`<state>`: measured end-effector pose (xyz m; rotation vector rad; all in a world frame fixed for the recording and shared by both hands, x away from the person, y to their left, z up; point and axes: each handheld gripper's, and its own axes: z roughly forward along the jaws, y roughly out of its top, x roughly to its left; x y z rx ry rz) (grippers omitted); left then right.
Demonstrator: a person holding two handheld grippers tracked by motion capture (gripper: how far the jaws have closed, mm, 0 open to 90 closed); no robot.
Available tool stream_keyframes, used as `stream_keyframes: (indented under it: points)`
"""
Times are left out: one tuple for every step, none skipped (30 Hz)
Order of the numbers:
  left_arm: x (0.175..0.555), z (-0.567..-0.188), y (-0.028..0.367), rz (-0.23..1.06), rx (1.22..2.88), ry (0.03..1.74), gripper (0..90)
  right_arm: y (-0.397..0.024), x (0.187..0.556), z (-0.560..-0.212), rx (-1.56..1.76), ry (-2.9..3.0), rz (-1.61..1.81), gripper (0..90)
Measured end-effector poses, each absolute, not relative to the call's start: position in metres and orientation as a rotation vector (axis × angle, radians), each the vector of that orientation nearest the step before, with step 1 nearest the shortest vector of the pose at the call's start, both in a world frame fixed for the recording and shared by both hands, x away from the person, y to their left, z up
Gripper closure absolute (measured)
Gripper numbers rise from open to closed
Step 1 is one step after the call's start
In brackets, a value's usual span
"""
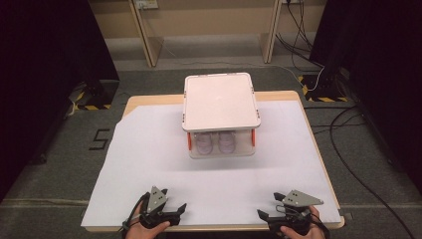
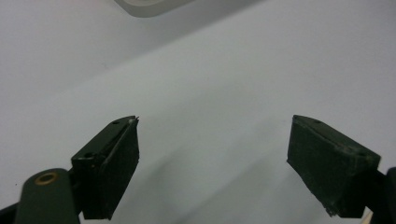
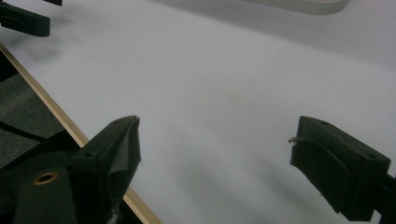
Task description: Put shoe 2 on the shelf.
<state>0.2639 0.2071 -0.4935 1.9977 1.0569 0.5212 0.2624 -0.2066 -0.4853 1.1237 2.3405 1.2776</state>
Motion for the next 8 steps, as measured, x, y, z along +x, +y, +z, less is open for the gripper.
stream_keyframes:
  points:
    - [0.2639,-0.4935,0.2071,0.521,1.997,1.057,16.4,-0.2065,0.2624,-0.4854,1.122,2.342,1.275,15.7]
    - [0.2640,-0.4935,0.2071,0.521,1.997,1.057,16.4,-0.2062,0.2623,-0.4856,1.124,2.344,1.273,15.7]
    - [0.2640,-0.4935,0.2072,0.521,1.997,1.057,16.4,-0.2059,0.2622,-0.4856,1.125,2.346,1.272,15.7]
    - [0.2641,-0.4935,0.2073,0.522,1.998,1.057,16.4,-0.2058,0.2622,-0.4856,1.125,2.346,1.272,15.7]
    - [0.2641,-0.4935,0.2072,0.522,1.998,1.058,16.4,-0.2059,0.2623,-0.4857,1.122,2.346,1.272,15.7]
    - [0.2641,-0.4936,0.2072,0.522,1.998,1.058,16.4,-0.2060,0.2625,-0.4857,1.123,2.344,1.273,15.7]
    - [0.2641,-0.4935,0.2072,0.522,1.998,1.058,16.4,-0.2062,0.2626,-0.4856,1.123,2.344,1.273,15.7]
    - [0.2642,-0.4935,0.2072,0.522,1.997,1.058,16.4,-0.2063,0.2627,-0.4856,1.124,2.343,1.273,15.7]
